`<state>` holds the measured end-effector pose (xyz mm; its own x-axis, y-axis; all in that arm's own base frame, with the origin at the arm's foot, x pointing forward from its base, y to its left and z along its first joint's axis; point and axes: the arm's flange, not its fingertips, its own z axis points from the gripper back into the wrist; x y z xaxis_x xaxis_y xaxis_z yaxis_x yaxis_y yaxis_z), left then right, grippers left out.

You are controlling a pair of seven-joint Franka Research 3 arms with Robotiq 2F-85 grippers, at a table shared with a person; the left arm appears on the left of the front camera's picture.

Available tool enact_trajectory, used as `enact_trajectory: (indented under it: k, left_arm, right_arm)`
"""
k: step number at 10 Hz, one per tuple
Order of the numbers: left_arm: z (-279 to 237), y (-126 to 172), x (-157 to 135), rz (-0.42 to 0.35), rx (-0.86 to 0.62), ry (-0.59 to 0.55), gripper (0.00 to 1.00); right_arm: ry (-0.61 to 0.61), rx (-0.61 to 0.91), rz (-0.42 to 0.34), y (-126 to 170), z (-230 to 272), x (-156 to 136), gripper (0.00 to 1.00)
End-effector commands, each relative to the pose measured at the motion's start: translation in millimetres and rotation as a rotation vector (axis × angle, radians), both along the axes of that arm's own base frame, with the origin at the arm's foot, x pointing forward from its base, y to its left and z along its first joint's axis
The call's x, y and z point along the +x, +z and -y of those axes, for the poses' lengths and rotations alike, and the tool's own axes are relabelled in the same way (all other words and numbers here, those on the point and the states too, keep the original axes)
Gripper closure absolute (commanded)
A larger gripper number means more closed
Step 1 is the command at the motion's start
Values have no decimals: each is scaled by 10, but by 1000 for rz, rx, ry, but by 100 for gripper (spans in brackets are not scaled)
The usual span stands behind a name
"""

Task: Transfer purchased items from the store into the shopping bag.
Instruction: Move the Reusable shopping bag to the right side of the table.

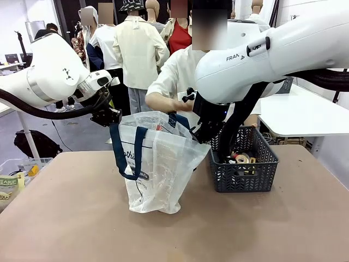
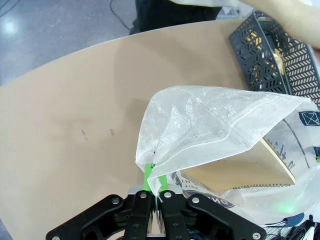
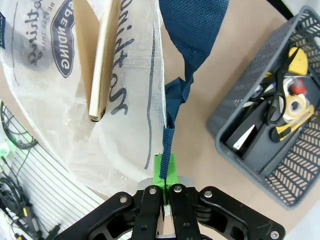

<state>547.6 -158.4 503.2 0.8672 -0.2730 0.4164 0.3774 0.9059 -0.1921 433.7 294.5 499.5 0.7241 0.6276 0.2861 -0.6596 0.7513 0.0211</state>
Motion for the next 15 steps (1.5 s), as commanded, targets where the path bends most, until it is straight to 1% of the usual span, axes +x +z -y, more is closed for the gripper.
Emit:
enact_trajectory:
  k: [1,15]
  left_arm:
    - [-42,21,-7,-5,0,11,100]
    - [-42,21,-7,-5,0,11,100]
  right_arm:
    - [-12,5,-8,-18,43,-18,100]
    - [-12,5,-8,-18,43,-18,100]
